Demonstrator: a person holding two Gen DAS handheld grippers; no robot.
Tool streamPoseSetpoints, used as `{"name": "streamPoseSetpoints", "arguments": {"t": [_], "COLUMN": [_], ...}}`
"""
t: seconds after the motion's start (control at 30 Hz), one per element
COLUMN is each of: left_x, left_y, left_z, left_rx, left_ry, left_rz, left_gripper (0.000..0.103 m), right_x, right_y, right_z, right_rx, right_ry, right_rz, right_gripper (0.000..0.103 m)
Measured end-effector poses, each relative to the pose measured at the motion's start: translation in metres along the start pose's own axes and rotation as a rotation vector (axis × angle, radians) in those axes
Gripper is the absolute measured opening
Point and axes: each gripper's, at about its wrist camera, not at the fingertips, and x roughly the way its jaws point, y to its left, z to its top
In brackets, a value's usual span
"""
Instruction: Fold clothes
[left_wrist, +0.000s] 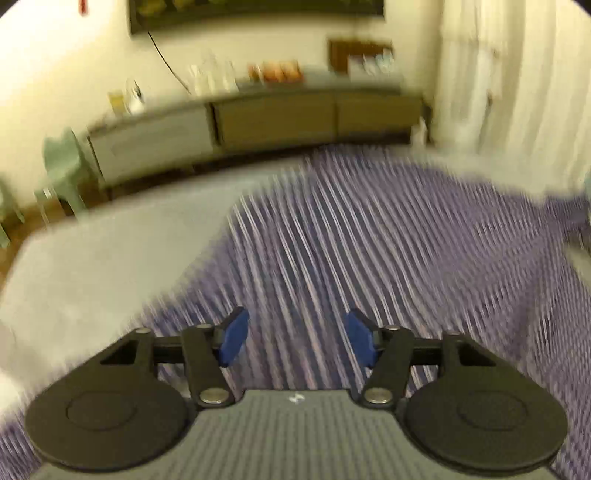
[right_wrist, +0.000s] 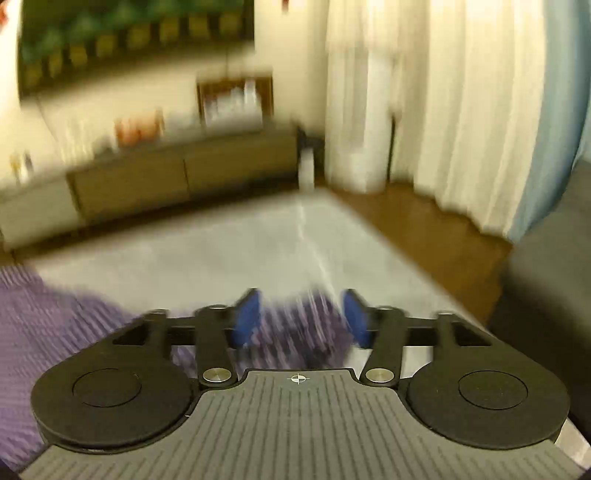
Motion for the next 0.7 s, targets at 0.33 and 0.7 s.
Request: {"name": "streamPoseSetpoints", "arguments": {"t": [0.33,0.7], "left_x": [0.134,0.151], "left_y": [-0.003,0.008], "left_z": [0.079,0.059], "left_rx": [0.151,0.054], "left_ry": [0.113,0.140], "left_rz": [0.060,0.234], "left_gripper": [0.060,0.002], "right_x": [0.081,0.187], "right_y": [0.135,0.237], "right_z": [0.032,0.024], "right_rx": [-0.348,-0.533], "right_ry": [0.095,0.204], "right_rz": [0.315,0.425], "right_gripper": [0.081,0.000]}}
